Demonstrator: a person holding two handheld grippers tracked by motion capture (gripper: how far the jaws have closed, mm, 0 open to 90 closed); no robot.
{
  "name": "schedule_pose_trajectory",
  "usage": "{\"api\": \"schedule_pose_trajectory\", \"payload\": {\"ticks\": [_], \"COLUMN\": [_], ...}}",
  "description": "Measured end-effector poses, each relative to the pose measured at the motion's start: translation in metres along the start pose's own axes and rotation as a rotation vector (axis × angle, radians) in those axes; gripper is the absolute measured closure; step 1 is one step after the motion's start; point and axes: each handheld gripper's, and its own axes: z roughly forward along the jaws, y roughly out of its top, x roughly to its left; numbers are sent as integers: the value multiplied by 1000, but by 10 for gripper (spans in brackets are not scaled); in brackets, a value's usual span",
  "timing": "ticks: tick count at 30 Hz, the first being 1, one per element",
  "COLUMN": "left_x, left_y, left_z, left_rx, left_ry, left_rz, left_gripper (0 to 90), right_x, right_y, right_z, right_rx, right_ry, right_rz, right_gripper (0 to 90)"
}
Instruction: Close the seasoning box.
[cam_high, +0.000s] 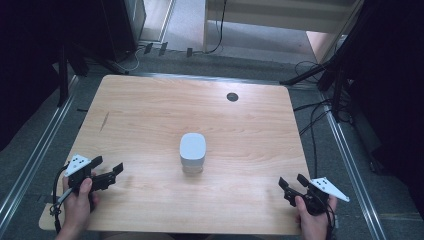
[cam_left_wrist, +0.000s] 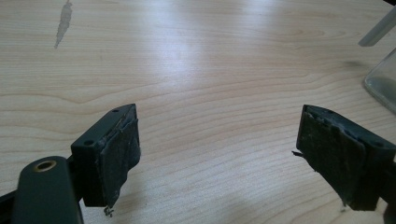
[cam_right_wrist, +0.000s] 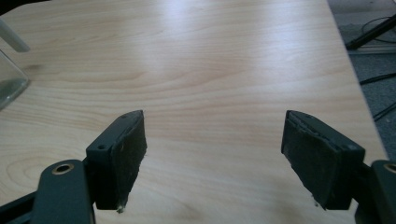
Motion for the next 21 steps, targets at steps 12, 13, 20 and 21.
{"api": "schedule_pose_trajectory", "payload": {"ticks": [12, 13, 20, 21], "left_x": [1, 1, 1, 1], "left_y": [1, 1, 1, 1], "left_z": [1, 1, 2, 2], "left_rx": [1, 0, 8, 8], "left_ry": [2, 3, 11, 11], "left_rz": [-8, -8, -15, -15], "left_gripper": [137, 137, 139, 139], "right_x": [-15, -15, -17, -17], "right_y": [-12, -11, -11, -11], "right_z": [-16, -15, -15, -15], "right_rx": [6, 25, 24, 24], "right_ry": [-18, -22, -44, -44], "right_rz": [18, 22, 26, 26], "right_gripper": [237, 240, 255, 255]}}
